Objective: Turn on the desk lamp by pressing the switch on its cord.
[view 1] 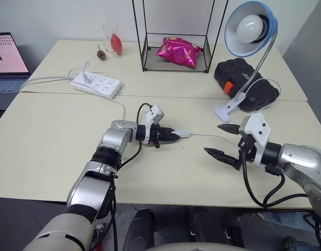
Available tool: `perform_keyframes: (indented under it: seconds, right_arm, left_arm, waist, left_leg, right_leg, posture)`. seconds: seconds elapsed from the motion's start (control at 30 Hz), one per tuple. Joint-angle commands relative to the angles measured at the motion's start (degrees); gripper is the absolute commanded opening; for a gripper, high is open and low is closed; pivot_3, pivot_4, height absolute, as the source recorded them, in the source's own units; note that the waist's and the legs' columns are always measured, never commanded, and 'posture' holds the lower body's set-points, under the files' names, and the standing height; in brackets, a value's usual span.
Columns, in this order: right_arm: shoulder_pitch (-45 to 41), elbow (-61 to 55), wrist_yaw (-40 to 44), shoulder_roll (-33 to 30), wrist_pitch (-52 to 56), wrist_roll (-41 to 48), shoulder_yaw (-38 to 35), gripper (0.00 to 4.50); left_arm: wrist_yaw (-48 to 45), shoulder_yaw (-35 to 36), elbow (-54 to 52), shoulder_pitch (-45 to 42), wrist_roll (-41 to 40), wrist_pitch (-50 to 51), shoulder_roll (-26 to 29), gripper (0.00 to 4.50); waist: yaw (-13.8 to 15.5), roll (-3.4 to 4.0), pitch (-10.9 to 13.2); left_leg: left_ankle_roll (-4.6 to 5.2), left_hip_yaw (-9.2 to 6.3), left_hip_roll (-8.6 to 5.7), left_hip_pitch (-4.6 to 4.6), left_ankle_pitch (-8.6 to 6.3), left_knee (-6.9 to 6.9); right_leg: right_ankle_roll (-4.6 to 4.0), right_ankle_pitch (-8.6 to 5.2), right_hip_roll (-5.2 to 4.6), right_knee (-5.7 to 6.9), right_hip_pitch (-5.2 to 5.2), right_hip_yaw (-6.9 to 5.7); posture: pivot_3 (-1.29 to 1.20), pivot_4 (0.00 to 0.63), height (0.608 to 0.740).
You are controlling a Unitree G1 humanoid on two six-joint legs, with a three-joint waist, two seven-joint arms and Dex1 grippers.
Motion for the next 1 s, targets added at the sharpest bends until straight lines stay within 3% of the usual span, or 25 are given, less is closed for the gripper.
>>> perform_keyframes:
  seconds: [0.03, 0.2, 0.3, 0.6, 1.0]
  right_arm:
    - [0.9, -3.7, -7.4, 6.3, 4.2, 7.2, -4.1, 4.50]
    - [3.5, -4.8, -19.0, 17.9, 8.3, 17.8, -7.1, 4.50]
    - [3.6, -2.2, -27.4, 24.2, 10.0, 28.5, -8.9, 4.50]
    - [-2.8, 8.6, -49.8, 38.8, 5.6, 43.8, -5.3, 4.50]
    - [-8.4, 16.6, -55.3, 44.0, -0.5, 46.5, -0.7, 4.50]
  left_arm:
    - [3.7, 2.2, -7.0, 0.3, 0.5, -5.9, 0.4, 1.10]
    - [7.6, 3.2, -16.4, 3.4, 0.9, -10.7, 1.4, 1.10]
    - [9.1, 4.3, -22.0, 5.3, -0.7, -8.8, 1.7, 1.10]
    - [11.0, 5.6, -31.3, 8.1, -4.2, -2.2, 3.0, 1.10]
    - [13.2, 6.2, -35.4, 8.2, -7.4, 3.9, 3.1, 1.10]
  waist:
    - [0.0, -0.01, 0.0]
    - [0.0, 0.00, 0.0]
    - [0.0, 0.02, 0.0]
    - [-0.2, 0.03, 0.0]
    - [-0.7, 0.03, 0.0]
  left_leg:
    - [0.00, 0.00, -0.03, -0.01, 0.00, 0.00]
    - [0.00, -0.04, 0.00, 0.01, 0.00, 0.02]
    - [0.00, -0.03, 0.03, 0.03, 0.00, 0.01]
    - [0.01, -0.03, 0.05, 0.07, 0.01, 0.02]
    - [0.01, 0.01, 0.04, -0.11, 0.01, -0.05]
  right_leg:
    - [0.00, 0.00, -0.01, 0.03, -0.03, 0.01]
    - [0.00, 0.00, -0.01, 0.10, -0.02, 0.02]
    - [-0.01, 0.00, -0.01, 0.15, -0.02, 0.04]
    - [-0.02, 0.00, 0.05, 0.21, -0.04, 0.04]
    - [-0.06, 0.00, 0.04, 0.22, -0.29, 0.06]
  posture:
    - [0.00, 0.150, 0.740]
    - [0.00, 0.150, 0.740]
    - [0.00, 0.150, 0.740]
    - [0.00, 0.150, 0.740]
    - [0.00, 0.150, 0.740]
